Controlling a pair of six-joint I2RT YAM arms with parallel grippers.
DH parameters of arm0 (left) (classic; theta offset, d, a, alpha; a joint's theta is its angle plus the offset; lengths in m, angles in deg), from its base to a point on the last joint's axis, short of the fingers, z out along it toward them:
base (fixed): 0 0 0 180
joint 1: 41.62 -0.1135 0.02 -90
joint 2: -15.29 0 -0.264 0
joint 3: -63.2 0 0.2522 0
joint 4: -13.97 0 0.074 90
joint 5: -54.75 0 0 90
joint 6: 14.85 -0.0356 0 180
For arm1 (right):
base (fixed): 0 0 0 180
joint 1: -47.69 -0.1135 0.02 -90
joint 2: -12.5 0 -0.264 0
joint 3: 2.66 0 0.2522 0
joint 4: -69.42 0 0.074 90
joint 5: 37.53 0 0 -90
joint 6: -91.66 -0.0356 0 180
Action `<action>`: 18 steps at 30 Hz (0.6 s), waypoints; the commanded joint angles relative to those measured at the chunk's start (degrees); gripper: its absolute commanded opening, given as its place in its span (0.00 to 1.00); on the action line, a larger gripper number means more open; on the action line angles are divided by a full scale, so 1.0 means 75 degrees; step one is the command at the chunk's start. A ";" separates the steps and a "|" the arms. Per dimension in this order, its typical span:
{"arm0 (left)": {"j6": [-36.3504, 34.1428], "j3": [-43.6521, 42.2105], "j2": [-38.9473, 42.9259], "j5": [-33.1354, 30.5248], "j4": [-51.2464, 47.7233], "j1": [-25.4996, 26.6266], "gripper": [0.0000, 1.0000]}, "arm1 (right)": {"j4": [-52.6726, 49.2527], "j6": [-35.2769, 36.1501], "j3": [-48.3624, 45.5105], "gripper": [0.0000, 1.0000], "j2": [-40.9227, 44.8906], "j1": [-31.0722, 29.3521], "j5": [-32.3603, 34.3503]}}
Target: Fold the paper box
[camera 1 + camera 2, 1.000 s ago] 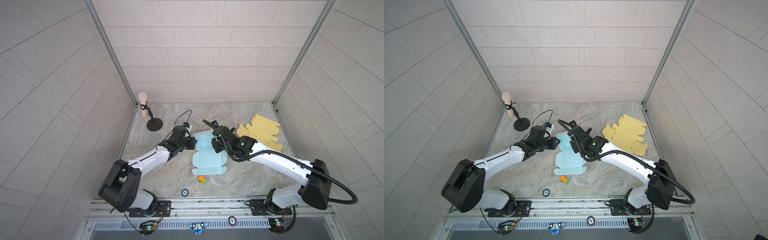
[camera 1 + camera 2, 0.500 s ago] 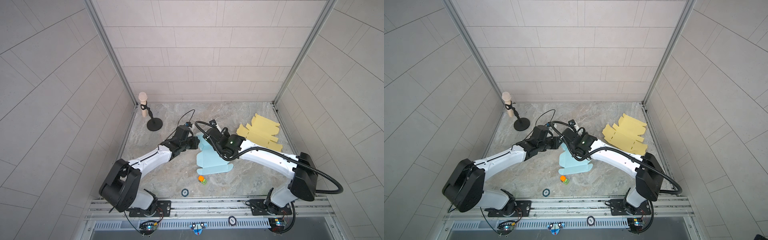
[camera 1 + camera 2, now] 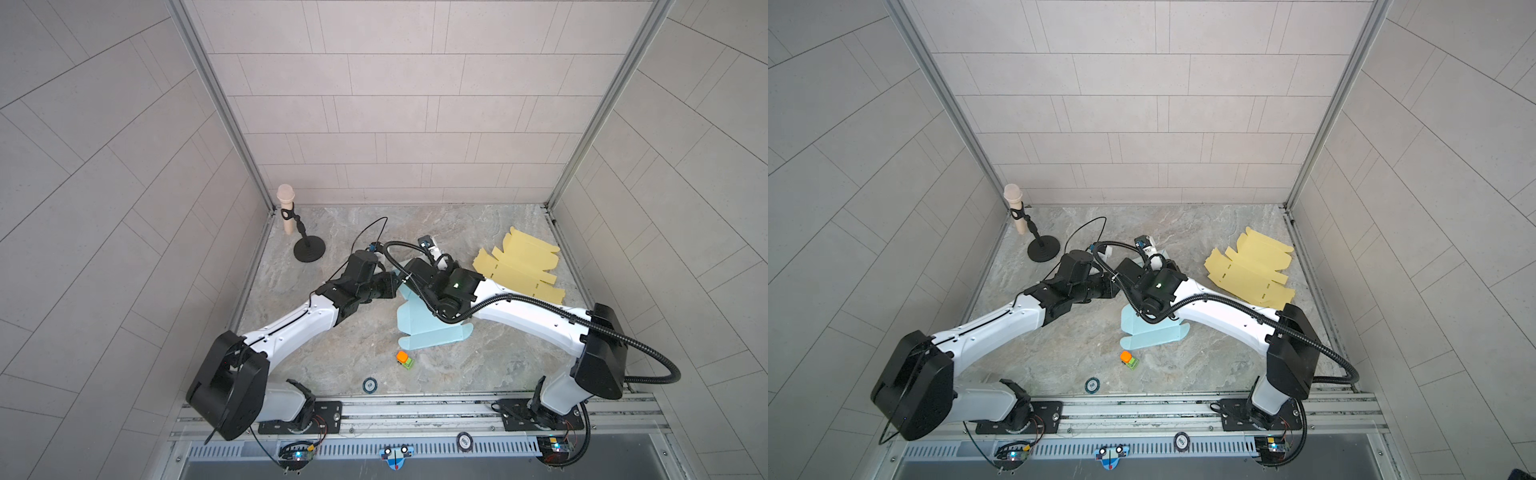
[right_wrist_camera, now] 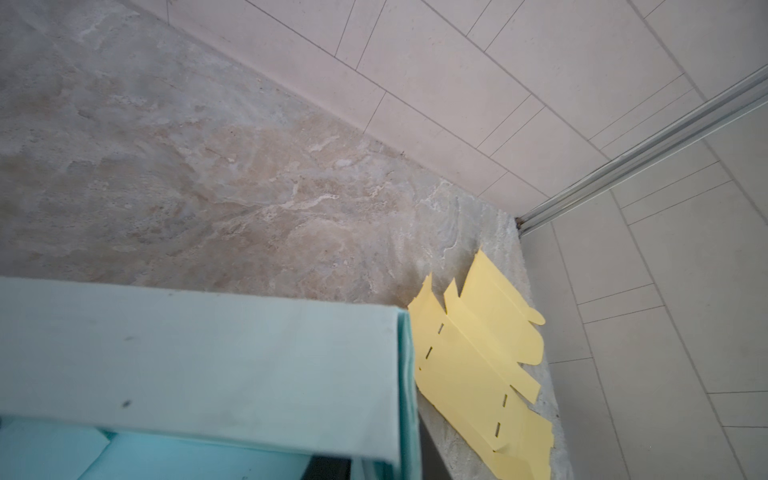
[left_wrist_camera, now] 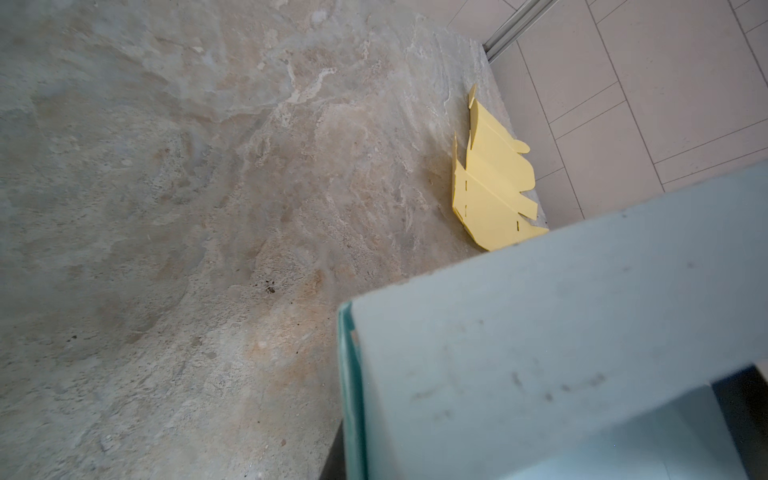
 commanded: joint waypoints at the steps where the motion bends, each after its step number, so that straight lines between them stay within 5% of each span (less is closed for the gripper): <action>1: -0.0058 -0.0043 0.0488 0.0723 0.0495 0.0228 0.10 | -0.0578 -0.0506 0.0293 0.18 -0.0277 -0.0271 0.0655; 18: -0.0061 -0.0283 0.1184 0.0912 0.0460 0.0303 0.10 | -0.1995 -0.1489 0.0908 0.10 -0.0557 -0.0656 0.1458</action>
